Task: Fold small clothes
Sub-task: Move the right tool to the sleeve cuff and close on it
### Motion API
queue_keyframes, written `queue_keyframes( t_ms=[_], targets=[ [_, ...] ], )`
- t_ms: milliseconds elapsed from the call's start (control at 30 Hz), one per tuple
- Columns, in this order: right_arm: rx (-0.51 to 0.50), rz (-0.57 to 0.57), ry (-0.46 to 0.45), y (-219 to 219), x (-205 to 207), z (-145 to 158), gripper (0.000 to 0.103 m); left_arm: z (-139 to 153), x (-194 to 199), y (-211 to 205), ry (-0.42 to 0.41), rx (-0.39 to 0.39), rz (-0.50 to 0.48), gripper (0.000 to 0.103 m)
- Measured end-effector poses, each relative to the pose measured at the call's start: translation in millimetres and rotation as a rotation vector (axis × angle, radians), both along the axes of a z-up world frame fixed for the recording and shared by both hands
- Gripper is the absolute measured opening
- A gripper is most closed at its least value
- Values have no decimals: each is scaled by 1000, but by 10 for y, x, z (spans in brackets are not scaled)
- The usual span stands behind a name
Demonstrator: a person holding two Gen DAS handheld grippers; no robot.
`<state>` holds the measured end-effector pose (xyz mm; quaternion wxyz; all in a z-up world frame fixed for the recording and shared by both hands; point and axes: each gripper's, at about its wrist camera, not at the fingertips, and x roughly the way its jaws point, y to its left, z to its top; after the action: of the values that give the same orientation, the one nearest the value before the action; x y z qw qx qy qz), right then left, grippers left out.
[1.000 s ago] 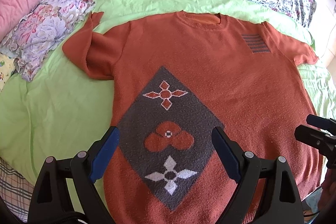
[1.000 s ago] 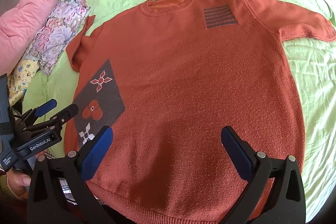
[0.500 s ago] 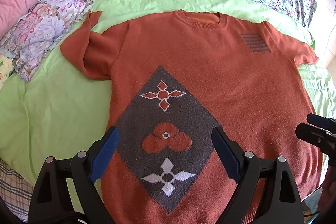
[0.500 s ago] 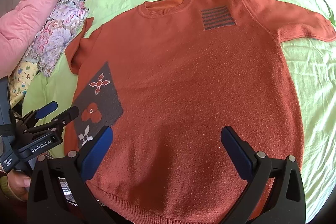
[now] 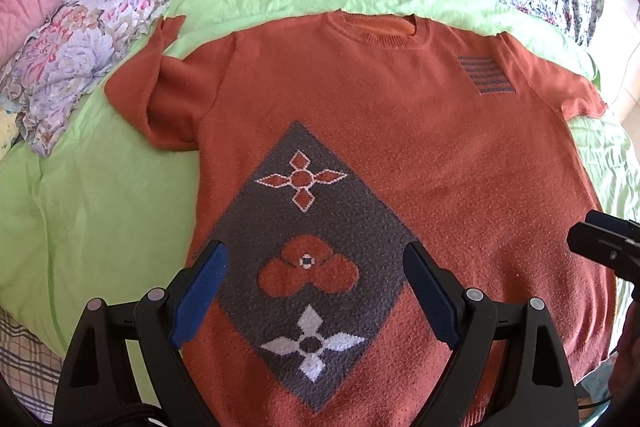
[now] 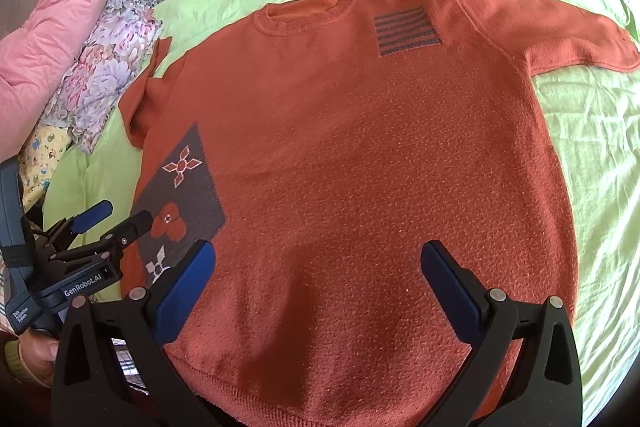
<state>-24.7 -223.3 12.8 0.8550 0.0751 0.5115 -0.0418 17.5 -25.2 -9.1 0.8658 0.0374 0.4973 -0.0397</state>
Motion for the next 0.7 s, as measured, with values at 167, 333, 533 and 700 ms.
queue_keyframes(
  t_ms=[167,333,533,700],
  targets=[
    [11,-21,-1,-109,39,-7,102,-2,108,-28,27,-4,-21,90],
    [43,-81,-1,-368,84,5,102,-14,273,-39,46,-13,-18,90],
    [51,-162,-31,-878,169,181,102,-1,569,-76,41,22,14,90],
    [35,-250,-79,-1463,237,414,102,59,877,-81,26,12,52,90]
  ],
)
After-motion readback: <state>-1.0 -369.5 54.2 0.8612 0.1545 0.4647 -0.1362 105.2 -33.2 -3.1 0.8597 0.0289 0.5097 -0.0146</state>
